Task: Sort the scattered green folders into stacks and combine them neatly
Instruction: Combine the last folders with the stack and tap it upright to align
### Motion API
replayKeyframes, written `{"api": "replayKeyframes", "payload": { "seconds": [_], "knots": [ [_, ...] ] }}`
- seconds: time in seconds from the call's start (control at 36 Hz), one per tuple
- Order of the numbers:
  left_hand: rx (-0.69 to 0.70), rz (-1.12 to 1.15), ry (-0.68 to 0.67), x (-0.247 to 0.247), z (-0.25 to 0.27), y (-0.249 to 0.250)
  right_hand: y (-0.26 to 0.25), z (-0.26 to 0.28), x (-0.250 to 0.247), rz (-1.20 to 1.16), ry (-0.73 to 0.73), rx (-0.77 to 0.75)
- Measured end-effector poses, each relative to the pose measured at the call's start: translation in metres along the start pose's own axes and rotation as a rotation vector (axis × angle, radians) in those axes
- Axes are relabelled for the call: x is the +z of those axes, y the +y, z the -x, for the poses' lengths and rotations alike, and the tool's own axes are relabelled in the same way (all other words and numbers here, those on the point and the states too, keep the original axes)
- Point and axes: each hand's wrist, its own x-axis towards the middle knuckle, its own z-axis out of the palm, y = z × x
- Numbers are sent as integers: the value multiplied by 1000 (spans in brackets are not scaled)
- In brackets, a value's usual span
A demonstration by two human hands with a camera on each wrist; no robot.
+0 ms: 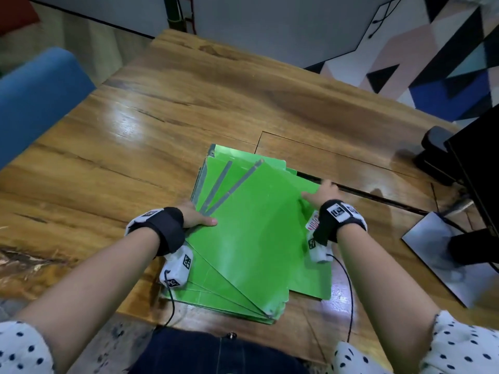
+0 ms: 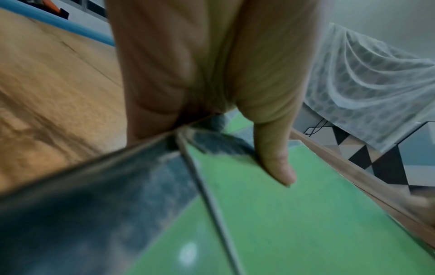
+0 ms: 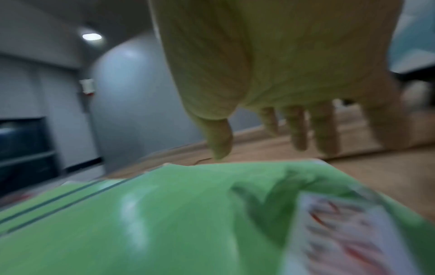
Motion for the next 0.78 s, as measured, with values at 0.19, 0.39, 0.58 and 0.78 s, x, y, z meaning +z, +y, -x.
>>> {"api": "replayKeyframes", "payload": {
  "seconds": [0.19,0.39,0.58,0.78],
  "knots": [
    [7,-5,7,0,0,1,81,-8,40,-355,-154,297],
    [-5,-6,-18,-2,-5,-3,78,20,44,-315,-298,159],
    [-37,36,1,1,-10,-2,54,45,48,-458,-292,110],
    [-67,138,-51,-1,-8,1,17,53,66,-598,-377,52]
  ]
}}
